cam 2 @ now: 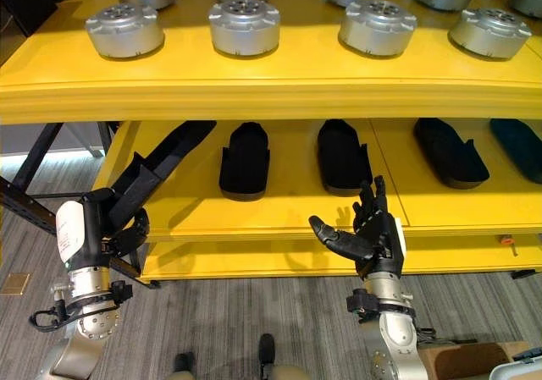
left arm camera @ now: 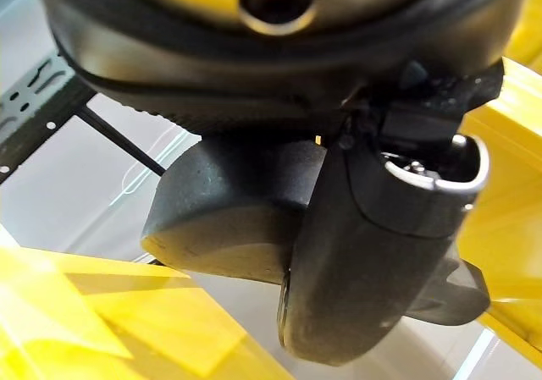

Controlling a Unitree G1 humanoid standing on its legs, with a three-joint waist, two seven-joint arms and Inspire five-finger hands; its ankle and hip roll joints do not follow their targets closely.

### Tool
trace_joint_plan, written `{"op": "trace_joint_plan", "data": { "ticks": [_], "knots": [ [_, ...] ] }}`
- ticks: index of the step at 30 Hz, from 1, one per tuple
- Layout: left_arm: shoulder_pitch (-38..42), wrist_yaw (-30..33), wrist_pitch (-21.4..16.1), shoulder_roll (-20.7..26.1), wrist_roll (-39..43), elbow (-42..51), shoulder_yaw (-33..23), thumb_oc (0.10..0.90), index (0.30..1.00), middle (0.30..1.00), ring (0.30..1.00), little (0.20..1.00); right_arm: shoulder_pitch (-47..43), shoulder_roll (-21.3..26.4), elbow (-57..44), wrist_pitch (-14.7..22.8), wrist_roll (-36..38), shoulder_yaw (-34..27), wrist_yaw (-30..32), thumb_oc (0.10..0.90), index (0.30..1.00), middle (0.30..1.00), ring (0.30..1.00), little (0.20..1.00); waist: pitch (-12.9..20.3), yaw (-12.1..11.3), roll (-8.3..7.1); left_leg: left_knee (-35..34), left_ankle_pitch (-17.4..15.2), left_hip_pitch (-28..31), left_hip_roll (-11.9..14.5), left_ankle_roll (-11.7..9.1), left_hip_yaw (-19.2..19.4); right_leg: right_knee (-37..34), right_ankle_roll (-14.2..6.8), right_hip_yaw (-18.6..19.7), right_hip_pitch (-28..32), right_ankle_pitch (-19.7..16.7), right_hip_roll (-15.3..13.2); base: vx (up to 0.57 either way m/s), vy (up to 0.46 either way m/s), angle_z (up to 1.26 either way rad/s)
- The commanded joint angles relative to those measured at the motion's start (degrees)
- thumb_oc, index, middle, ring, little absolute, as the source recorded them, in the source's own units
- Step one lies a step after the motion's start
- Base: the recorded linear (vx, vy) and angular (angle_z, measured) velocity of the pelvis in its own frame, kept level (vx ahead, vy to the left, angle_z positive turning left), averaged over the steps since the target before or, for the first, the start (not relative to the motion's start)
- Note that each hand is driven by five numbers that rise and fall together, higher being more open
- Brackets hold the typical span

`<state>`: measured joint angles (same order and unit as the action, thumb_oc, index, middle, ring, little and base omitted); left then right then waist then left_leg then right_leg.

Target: Move parts from the plastic box to the shelf.

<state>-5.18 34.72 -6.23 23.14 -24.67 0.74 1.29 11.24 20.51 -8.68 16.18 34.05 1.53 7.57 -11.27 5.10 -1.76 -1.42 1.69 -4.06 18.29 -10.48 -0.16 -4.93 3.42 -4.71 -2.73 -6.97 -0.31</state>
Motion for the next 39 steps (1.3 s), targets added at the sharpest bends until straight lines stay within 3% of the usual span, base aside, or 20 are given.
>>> {"op": "trace_joint_plan", "data": {
  "ticks": [1,7,13,17,20,31,36,38,39],
  "knots": [
    [3.3,4.6,-4.5,1.7,0.2,7.9,-4.7,0.4,0.3,0.3,0.3,0.3,-0.5,2.0,-6.2,6.3,0.8,-2.1,-1.4,0.9,1.0,1.0,1.0,1.0,6.2,1.7,1.68,-2.3,5.4,2.5,-3.4,2.1,3.3,1.1,-7.4,2.7,5.0,7.6,-3.4,0.11,0.126,-0.11],
    [4.7,3.7,-3.8,2.4,0.7,7.3,-4.0,0.4,0.3,0.3,0.3,0.3,0.4,0.7,-7.2,5.4,0.5,-0.9,-1.6,0.9,1.0,1.0,1.0,1.0,7.0,1.6,1.18,-3.1,2.8,5.6,-6.8,3.5,6.2,0.3,-8.7,3.3,6.2,6.5,-6.4,0.09,0.153,-0.1],
    [12.6,1.3,-1.2,0.3,10.6,3.9,-0.7,0.4,0.3,0.3,0.3,0.3,0.5,0.9,-9.1,2.6,-1.3,1.2,-2.0,0.9,1.0,1.0,1.0,1.0,6.4,2.4,0.05,-1.8,1.0,4.2,-8.9,5.0,8.5,0.3,-10.4,4.6,3.4,5.2,-8.7,0.02,0.119,-0.06],
    [14.7,1.0,-0.6,-0.4,14.1,2.3,0.2,0.4,0.3,0.3,0.3,0.3,0.4,1.2,-10.0,1.9,-1.8,1.5,-2.1,0.9,1.0,1.0,1.0,1.0,6.1,2.8,-0.24,-1.2,1.0,3.2,-8.9,5.1,8.8,0.3,-10.5,4.8,2.2,4.8,-8.8,-0.03,0.034,-0.07],
    [20.7,2.8,1.1,-2.0,20.2,-1.5,1.1,0.4,0.3,0.3,0.3,0.3,0.2,1.8,-11.3,0.9,-1.6,3.1,-2.1,0.9,1.0,1.0,1.0,1.0,5.1,3.5,-1.15,-1.3,1.5,1.6,-8.6,5.0,9.5,0.2,-10.7,5.4,-0.1,4.0,-8.7,-0.02,0.018,-0.09],
    [34.3,8.8,2.6,-3.5,30.2,-9.7,0.5,0.4,0.3,0.3,0.3,0.3,-1.3,3.7,-12.4,0.3,-0.9,6.3,-1.8,0.9,1.0,1.0,1.0,1.0,2.5,4.9,-2.1,-1.6,2.7,0.2,-7.8,4.3,9.7,0.3,-10.6,5.4,-2.2,3.4,-7.8,-0.02,-0.003,-0.05],
    [36.4,10.4,4.0,-3.2,30.7,-13.5,-0.5,0.4,0.3,0.3,0.3,0.3,-0.7,4.3,-12.9,0.0,-1.3,6.6,-2.2,0.9,1.0,1.0,1.0,1.0,1.8,5.1,-2.25,-1.6,2.7,0.6,-7.4,3.9,9.7,0.2,-10.4,5.5,-2.0,3.6,-7.4,0.0,-0.004,-0.01],
    [36.6,11.0,6.0,-1.4,26.4,-15.5,-1.0,0.4,0.3,0.3,0.3,0.3,-0.4,4.7,-12.8,0.0,-1.2,6.8,-2.8,0.9,1.0,1.0,1.0,1.0,1.7,5.1,-2.36,-1.6,2.5,1.1,-7.1,3.8,9.9,0.2,-10.4,5.5,-1.6,3.8,-7.2,0.0,0.0,0.0],
    [36.4,10.8,5.1,-1.9,28.0,-16.6,-1.9,0.4,0.3,0.3,0.3,0.3,-0.4,4.9,-13.2,-0.2,-1.4,6.3,-3.2,0.9,1.0,1.0,1.0,1.0,1.5,5.2,-2.4,-1.5,2.4,1.3,-7.1,3.8,9.9,0.2,-10.3,5.7,-1.5,3.9,-7.1,0.0,0.0,0.0]
  ]
}}
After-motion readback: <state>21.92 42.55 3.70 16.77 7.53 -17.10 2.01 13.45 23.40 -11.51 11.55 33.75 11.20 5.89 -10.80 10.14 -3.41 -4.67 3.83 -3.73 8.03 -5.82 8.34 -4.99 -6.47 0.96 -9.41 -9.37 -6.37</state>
